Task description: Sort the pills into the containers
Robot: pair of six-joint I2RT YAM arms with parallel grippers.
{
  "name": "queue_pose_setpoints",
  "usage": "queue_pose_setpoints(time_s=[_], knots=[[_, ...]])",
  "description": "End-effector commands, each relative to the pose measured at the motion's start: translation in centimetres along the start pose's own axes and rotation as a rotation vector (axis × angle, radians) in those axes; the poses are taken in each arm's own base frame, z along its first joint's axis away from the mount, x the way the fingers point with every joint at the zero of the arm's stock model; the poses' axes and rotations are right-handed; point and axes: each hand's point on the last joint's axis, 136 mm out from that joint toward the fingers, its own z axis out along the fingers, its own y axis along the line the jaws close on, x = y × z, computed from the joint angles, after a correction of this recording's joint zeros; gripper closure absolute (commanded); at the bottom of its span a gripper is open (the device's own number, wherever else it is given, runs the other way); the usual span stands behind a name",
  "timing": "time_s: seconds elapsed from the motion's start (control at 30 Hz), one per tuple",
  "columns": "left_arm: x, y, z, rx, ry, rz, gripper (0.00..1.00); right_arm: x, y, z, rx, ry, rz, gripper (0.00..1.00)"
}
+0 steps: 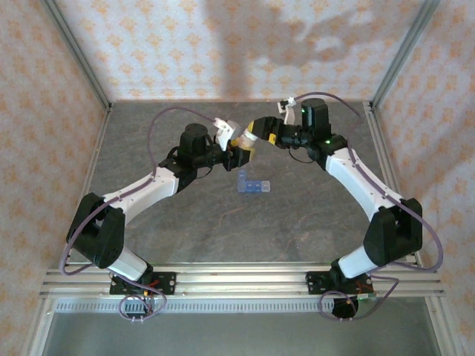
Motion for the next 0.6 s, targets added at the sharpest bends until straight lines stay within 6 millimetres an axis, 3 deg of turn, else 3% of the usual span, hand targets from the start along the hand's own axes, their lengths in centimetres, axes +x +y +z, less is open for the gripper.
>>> queue_pose_setpoints(time_s=[0.0,0.17,0.57], knots=[[-1.6,0.8,-1.0,-0.099,-0.043,0.108,1.0,-1.3,-1.1,-1.2,0.091,-0.132,0.134,0.19],[-1.2,1.0,-0.7,-0.121,-0.036,0.127,1.0,-1.0,-1.4,-0.8,0.127,-0.171,0.162,0.19],[-1.0,0.5,-0.1,-0.104,-0.025,0.131,1.0,-0.6,0.9,1.6,0.082,-0.141,0.135,0.25]])
